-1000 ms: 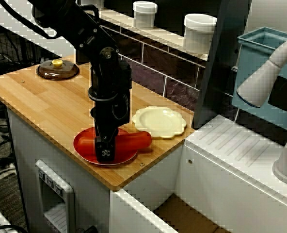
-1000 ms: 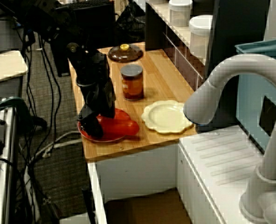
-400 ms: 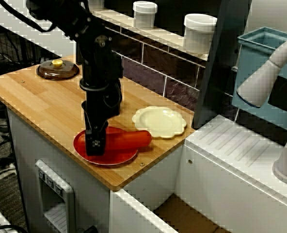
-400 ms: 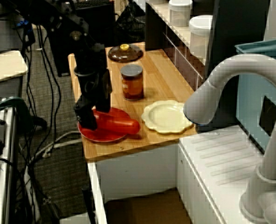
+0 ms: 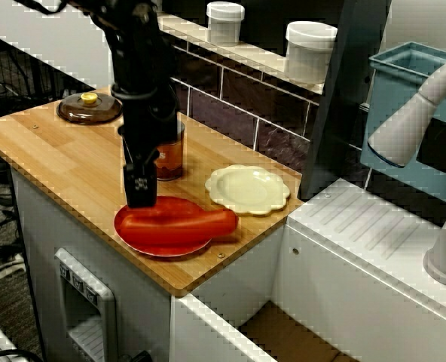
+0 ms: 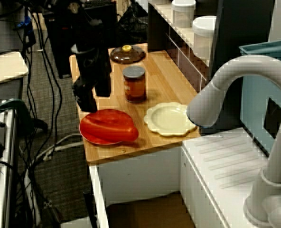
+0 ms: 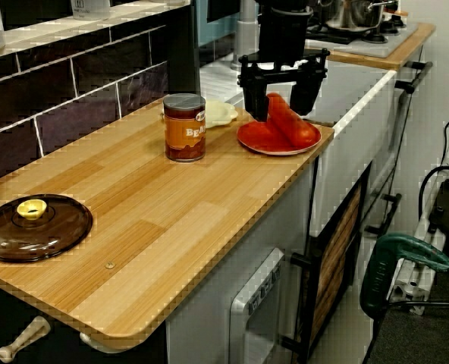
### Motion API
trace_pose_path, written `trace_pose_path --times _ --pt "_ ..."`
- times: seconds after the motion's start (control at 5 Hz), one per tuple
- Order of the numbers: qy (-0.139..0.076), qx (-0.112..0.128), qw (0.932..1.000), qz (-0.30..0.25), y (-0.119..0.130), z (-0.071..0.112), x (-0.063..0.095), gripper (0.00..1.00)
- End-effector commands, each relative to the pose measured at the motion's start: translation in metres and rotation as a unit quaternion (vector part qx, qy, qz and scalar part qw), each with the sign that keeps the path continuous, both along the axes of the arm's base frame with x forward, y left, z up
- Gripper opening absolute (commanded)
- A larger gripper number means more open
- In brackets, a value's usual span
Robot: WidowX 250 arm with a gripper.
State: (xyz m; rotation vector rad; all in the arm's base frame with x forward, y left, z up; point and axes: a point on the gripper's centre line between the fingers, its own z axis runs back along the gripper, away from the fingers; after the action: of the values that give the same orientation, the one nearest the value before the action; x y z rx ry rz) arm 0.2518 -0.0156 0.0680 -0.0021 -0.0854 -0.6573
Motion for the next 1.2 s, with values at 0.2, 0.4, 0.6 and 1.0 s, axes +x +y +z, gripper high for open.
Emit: trace_pose_path --times 0.2,0.4,0.6,1.0 --pt "-0.035 -0.021 0.9991 0.016 0.014 0.045 0.014 1.0" --pt "-0.039 -0.023 0.9986 0.027 0.017 0.051 0.021 1.0" --pt "-0.04 -0.029 0.9984 0.026 0.017 0.053 0.03 1.0" --pt "-0.039 -0.011 0.9986 0.035 0.004 0.034 0.054 0.0"
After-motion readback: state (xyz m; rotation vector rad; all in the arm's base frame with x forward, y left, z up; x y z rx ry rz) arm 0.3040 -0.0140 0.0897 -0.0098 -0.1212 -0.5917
